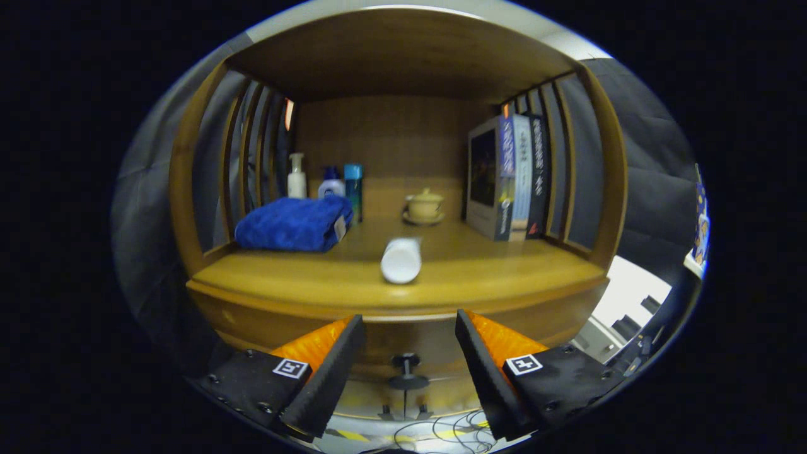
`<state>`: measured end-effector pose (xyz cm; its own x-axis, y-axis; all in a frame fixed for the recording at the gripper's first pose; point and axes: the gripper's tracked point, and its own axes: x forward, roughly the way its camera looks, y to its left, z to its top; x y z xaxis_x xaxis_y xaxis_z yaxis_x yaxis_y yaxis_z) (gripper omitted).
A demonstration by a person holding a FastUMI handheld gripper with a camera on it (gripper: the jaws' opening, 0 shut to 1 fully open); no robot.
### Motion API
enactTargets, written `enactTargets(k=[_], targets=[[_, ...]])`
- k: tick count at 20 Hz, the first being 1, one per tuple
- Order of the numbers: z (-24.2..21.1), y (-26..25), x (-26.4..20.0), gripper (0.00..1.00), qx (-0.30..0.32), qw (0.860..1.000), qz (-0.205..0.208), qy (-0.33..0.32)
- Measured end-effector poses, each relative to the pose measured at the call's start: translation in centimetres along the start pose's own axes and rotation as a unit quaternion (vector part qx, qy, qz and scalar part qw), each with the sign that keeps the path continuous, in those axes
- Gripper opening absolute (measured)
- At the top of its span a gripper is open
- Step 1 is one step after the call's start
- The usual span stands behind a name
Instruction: Pull open the drawer, take out the items inside it, and place them on the countertop above the cabinet.
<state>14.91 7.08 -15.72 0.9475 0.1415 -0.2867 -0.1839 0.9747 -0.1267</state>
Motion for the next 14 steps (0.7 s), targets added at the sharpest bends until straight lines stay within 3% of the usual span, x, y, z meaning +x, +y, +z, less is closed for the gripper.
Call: enactTargets(k=[7, 11, 14], targets=[[10.3, -5.8, -7.8, 0.97, 0.033, 0.996, -0.04, -0.071], [11.8, -8.8, -11.4, 0.97, 0.011, 0.995, -0.074, -0.062], [12.7, -8.7, -12.8, 0.97, 0.011, 0.995, -0.07, -0.07]])
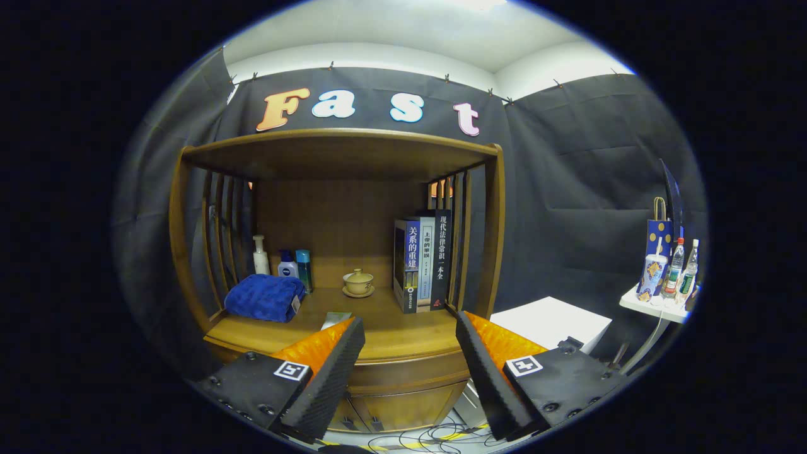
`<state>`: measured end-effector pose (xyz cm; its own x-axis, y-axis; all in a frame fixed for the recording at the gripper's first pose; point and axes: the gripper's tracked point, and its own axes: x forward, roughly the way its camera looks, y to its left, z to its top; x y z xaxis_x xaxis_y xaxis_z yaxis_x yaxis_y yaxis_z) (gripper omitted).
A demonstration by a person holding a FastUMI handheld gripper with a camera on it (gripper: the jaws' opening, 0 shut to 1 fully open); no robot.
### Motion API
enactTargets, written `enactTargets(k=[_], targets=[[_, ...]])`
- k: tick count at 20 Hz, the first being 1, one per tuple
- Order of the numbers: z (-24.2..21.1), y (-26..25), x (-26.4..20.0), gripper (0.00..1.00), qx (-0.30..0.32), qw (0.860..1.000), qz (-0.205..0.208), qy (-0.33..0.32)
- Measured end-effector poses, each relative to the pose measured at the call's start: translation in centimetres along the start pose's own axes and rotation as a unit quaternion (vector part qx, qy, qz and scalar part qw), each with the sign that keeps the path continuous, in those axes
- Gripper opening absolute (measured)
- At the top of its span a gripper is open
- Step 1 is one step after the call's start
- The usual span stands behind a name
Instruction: Pull open the drawer, take out the items inside it, and place them on the countertop above the cabinet.
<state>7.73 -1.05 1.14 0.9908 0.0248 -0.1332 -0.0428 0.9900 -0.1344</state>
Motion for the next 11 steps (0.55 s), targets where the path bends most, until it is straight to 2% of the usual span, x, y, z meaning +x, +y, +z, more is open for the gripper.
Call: enactTargets(k=[11], targets=[[-1.3, 1.0, 0.2, 0.98, 0.021, 0.999, 0.019, 0.015]])
